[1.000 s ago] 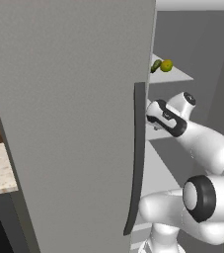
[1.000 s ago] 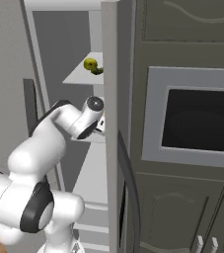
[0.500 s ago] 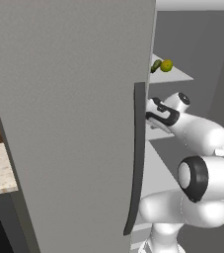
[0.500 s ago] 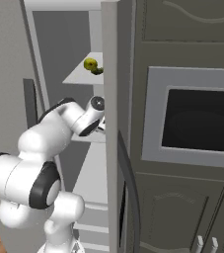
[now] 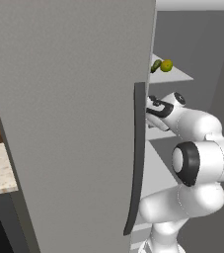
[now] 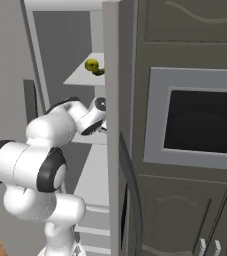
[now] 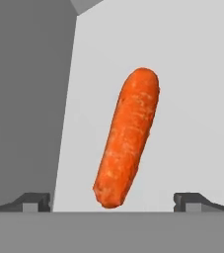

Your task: Take the carrot and pear from the second highest rack and move them to the highest rack where the squash and pear are located, to maximize freezer space. Close the freezer door after rearranging.

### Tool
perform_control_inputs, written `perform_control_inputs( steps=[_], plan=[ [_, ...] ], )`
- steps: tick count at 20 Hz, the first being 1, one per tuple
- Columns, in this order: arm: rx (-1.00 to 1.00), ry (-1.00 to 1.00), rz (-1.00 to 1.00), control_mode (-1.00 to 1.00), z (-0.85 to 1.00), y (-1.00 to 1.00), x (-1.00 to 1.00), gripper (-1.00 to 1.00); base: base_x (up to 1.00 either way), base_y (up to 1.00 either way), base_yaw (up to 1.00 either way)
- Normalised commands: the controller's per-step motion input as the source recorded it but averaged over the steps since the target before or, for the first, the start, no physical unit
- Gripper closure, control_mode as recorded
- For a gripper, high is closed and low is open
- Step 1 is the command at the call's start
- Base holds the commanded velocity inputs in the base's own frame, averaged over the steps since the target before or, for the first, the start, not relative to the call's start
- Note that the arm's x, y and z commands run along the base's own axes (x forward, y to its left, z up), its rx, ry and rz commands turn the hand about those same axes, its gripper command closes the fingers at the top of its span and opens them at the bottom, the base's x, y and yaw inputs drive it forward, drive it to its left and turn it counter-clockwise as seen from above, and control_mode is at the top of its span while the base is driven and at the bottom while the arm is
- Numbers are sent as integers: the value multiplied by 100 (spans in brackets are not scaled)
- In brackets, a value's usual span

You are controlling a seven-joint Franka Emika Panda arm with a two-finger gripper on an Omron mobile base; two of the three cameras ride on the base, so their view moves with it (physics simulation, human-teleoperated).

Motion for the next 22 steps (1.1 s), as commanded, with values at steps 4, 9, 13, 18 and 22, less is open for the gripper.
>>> perform_control_inputs(
  steps=[4,9,13,18,22],
  plan=[
    [1,0,0,-100,-11,0,24,-100,0,0,0],
    [0,1,0,-100,-16,0,22,-100,0,0,0],
    [0,1,0,-100,-19,0,15,-100,0,0,0],
    [0,0,0,-100,-15,0,17,-100,0,0,0],
    [0,0,0,-100,-17,0,14,-100,0,0,0]
  ],
)
